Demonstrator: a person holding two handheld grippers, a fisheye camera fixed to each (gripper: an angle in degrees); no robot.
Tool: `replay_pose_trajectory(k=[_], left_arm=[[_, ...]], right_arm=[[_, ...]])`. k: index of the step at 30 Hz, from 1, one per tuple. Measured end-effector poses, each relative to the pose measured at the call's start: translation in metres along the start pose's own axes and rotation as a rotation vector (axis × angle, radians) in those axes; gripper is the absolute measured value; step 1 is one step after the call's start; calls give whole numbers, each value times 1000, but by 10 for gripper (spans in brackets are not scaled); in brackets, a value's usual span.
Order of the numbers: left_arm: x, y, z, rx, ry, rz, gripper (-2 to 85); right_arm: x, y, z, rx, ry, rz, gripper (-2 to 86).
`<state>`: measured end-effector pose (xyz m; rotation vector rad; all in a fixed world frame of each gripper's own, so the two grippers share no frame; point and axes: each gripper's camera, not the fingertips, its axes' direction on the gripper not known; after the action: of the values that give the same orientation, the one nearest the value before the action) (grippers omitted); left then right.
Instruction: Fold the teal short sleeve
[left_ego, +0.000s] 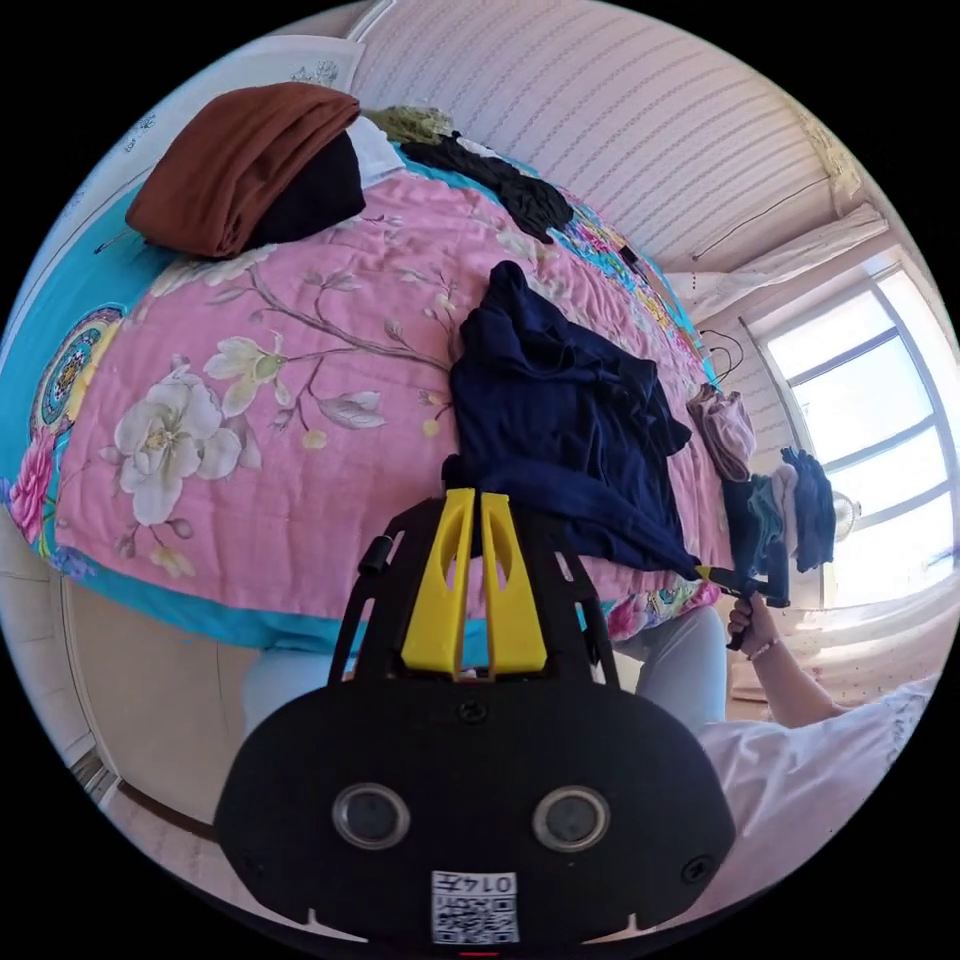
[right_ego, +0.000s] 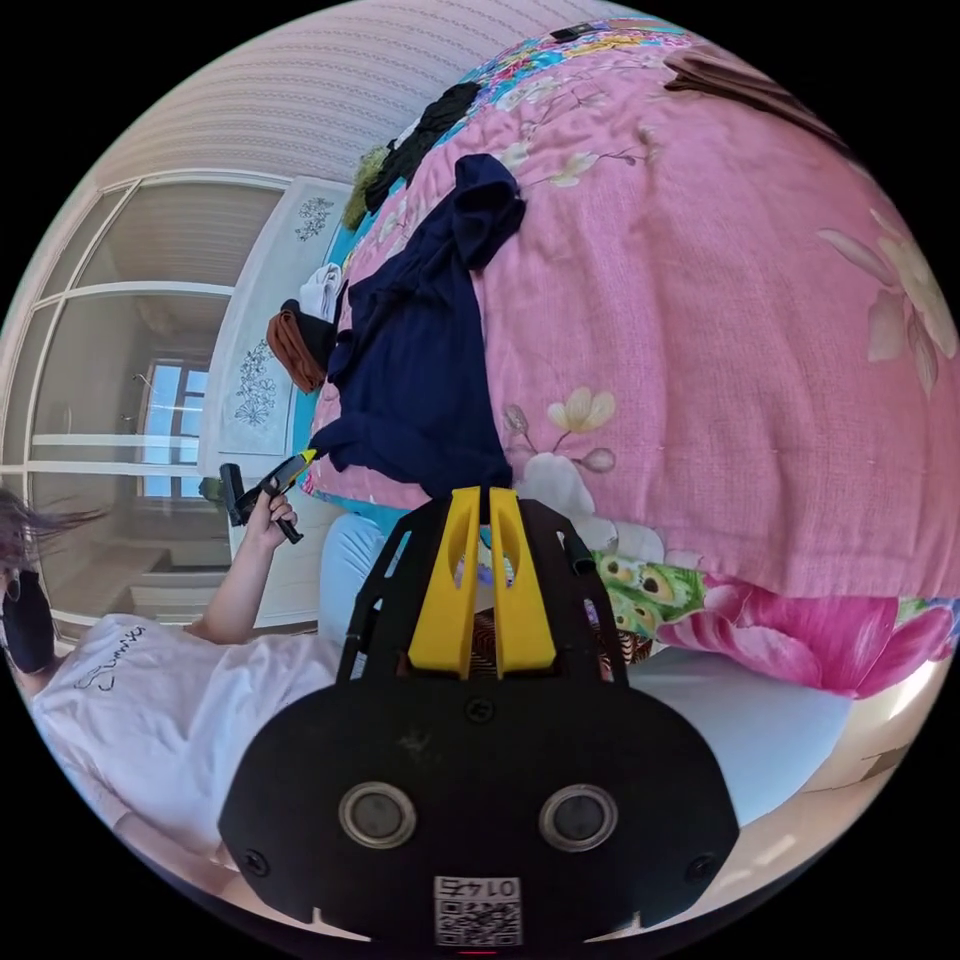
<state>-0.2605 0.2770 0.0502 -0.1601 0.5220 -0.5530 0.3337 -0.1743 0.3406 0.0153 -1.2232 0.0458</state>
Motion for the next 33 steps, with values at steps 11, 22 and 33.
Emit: replay_pose_trajectory(k=[11, 22, 33], left_arm=[[53, 124, -229, 504, 407, 363, -10], [104, 86, -385, 712, 440, 473, -10], [187, -221, -310, 593, 271, 188, -10]], right_arm=[[-63, 95, -117, 269, -450, -318, 5], [-220, 133, -264, 457, -319, -781, 4], [-242, -107, -305, 651, -95, -410, 4]])
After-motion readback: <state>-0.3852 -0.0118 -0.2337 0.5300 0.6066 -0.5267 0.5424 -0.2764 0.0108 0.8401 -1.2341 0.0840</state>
